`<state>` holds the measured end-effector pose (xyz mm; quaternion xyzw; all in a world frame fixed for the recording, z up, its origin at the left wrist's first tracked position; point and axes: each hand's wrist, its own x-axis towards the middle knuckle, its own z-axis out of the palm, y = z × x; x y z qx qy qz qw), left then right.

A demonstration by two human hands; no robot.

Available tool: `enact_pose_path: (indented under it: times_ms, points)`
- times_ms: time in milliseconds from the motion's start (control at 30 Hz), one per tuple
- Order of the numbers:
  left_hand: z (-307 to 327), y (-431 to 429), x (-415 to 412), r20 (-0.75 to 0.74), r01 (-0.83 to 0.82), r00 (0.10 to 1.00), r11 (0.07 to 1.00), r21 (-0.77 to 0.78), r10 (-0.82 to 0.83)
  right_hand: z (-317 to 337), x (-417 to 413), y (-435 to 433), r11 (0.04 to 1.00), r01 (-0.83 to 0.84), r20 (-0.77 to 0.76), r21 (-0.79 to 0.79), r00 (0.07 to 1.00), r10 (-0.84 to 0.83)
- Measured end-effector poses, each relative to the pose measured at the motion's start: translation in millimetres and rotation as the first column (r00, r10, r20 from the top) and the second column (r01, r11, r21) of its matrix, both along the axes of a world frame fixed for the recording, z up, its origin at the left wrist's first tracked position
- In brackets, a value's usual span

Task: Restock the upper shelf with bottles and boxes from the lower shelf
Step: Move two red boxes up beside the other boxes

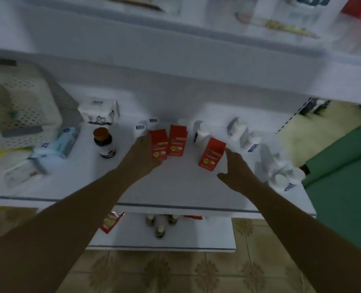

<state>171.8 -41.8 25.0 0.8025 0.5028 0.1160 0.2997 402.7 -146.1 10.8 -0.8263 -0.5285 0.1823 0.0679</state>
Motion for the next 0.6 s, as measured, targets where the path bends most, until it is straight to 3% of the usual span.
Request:
enact_pose_path:
  times_ms: [100,233,333,500,533,600]
  points:
    - [-15,21,17,-0.028,-0.057,0.998,0.997,-0.053,0.055,-11,19,30,0.997,0.046,-0.035,0.057,0.998,-0.044]
    - [-25,37,37,-0.141,-0.056,0.988,0.997,0.054,0.063,-29,33,57,0.999,0.033,-0.072,-0.008,0.997,-0.033]
    - [-31,45,43,-0.167,-0.128,0.975,0.986,0.105,0.144,-42,34,58,0.99,0.06,-0.106,0.125,0.993,-0.047]
    - [-37,35,36,-0.033,-0.166,0.985,0.985,0.053,0.168,-39,26,39,0.953,0.169,-0.299,0.25,0.95,-0.09]
    - [-38,31,33,0.044,-0.198,0.979,0.98,-0.011,0.199,-34,23,35,0.95,0.202,-0.365,0.239,0.925,-0.105]
    - [-34,16,23,0.31,-0.208,0.9,0.927,-0.311,0.306,-21,13,23,0.946,0.266,-0.546,0.185,0.828,-0.126]
